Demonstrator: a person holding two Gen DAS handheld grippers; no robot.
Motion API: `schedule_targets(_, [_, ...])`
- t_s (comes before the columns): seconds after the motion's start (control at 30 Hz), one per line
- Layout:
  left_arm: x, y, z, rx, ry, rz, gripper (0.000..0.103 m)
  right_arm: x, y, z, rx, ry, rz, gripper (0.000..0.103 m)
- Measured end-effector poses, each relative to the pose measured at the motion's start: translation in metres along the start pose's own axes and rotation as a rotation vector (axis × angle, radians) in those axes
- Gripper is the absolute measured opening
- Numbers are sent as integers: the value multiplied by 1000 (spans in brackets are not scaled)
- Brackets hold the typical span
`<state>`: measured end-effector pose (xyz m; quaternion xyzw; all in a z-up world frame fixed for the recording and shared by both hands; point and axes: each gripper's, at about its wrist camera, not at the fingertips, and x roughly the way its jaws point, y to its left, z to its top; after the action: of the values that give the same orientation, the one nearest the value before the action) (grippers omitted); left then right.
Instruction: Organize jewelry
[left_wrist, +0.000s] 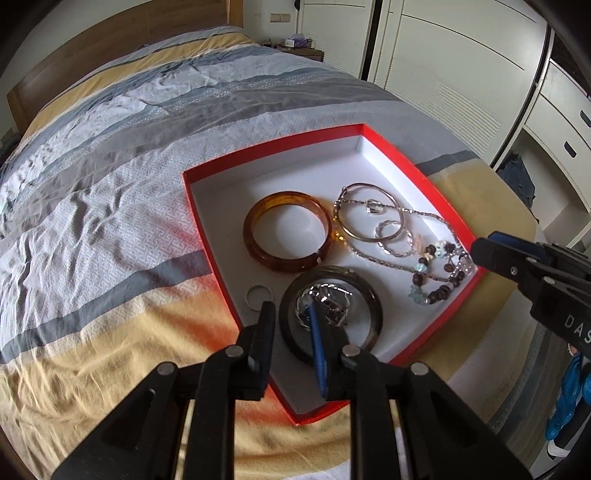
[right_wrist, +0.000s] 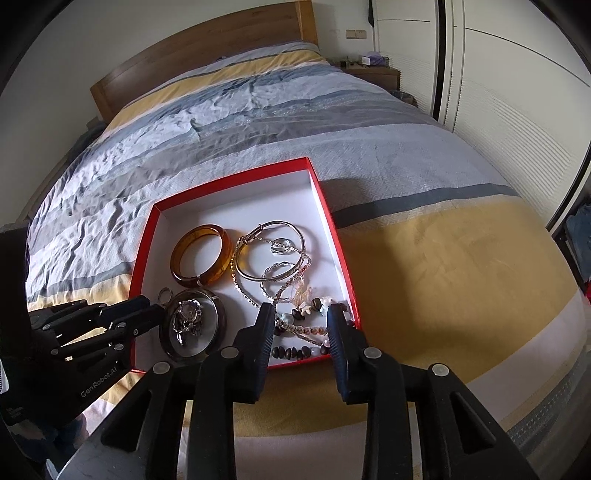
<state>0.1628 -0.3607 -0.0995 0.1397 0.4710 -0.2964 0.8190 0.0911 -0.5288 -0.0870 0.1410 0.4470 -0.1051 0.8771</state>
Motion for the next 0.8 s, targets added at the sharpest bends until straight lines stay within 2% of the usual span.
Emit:
schedule_targets(0.17, [-23,-1,-3,13,-33,14,20,-17,5,-2,-5,-24,-3,34])
schedule_targets(0.23, [-33,-1,-5,13,-47,23,26,-24,9,-3,-11,-34,-5,34])
schedule_targets(0.27, [-40,0,-6,10,-56,24,33,-28,11,-3,-14,-39,-3,35])
schedule_targets(0.3, [-45,1,-7,7,-65,29,36,-33,14,-4,-17,-43,0,35])
schedule_targets(0.8, [-139,14,-43,-10,-144,66,38,-96,71,-29,-96,-94,38,37])
